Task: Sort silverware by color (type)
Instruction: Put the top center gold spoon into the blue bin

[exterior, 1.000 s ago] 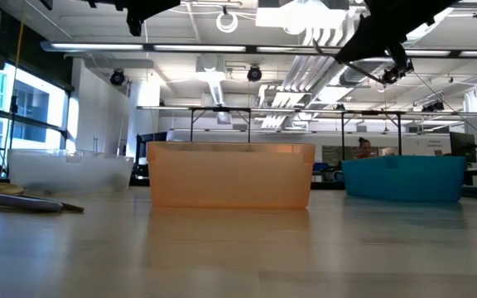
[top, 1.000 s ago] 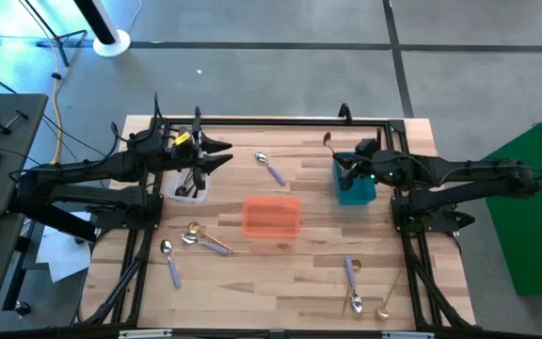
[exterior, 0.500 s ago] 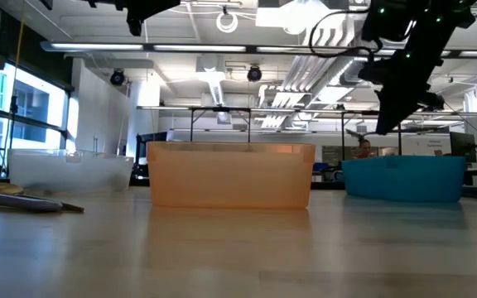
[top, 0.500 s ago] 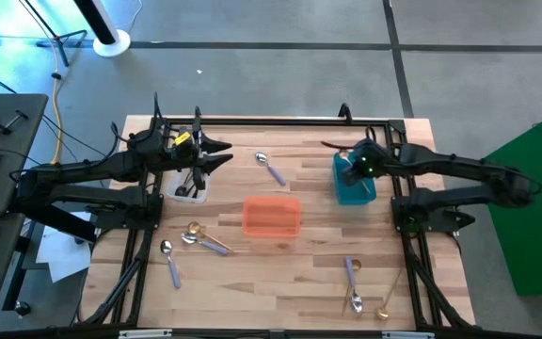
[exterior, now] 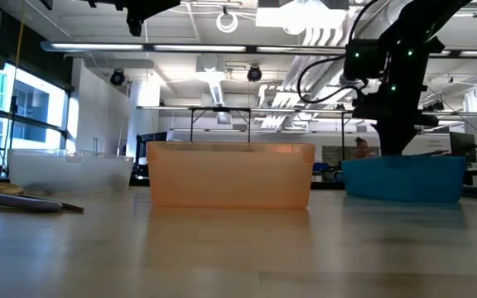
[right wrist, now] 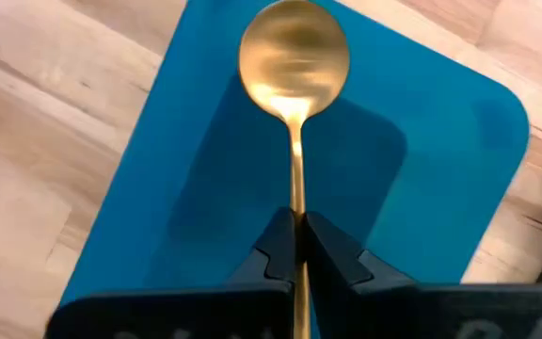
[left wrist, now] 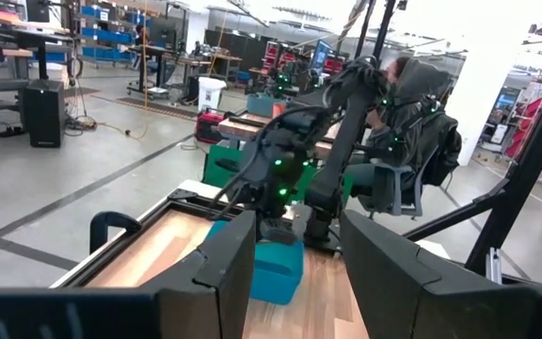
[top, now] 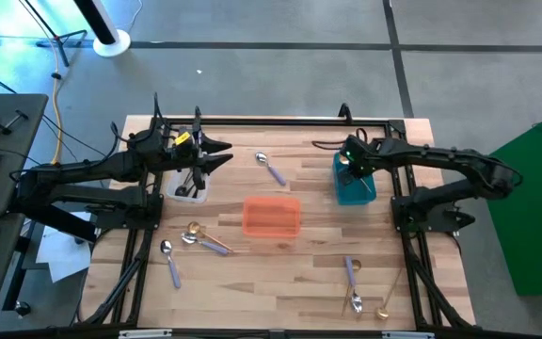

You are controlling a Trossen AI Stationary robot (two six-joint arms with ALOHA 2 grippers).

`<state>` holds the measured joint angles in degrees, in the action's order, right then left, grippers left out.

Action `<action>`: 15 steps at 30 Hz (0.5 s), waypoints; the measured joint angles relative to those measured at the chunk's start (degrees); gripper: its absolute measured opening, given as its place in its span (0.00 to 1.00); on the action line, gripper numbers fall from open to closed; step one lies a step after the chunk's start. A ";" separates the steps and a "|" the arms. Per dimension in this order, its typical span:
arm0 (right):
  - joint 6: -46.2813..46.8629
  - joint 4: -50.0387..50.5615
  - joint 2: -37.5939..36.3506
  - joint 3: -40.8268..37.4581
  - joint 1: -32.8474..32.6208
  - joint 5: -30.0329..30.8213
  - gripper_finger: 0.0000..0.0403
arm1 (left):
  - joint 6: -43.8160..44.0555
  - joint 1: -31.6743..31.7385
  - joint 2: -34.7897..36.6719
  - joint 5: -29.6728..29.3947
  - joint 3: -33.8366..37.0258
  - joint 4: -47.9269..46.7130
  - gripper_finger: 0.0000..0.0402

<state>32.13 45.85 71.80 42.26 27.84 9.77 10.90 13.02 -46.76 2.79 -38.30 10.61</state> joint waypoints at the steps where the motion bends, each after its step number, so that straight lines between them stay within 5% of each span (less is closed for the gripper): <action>1: -0.49 -0.60 0.64 -0.01 0.59 -0.36 0.00 | 0.00 0.00 0.00 0.00 0.00 0.00 0.37; 15: -2.59 -7.47 12.71 0.00 3.34 -2.46 0.00 | 0.04 0.00 0.00 0.00 0.00 0.00 0.37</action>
<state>29.54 38.38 84.51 42.26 31.18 7.31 10.94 13.02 -46.76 2.79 -38.30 10.61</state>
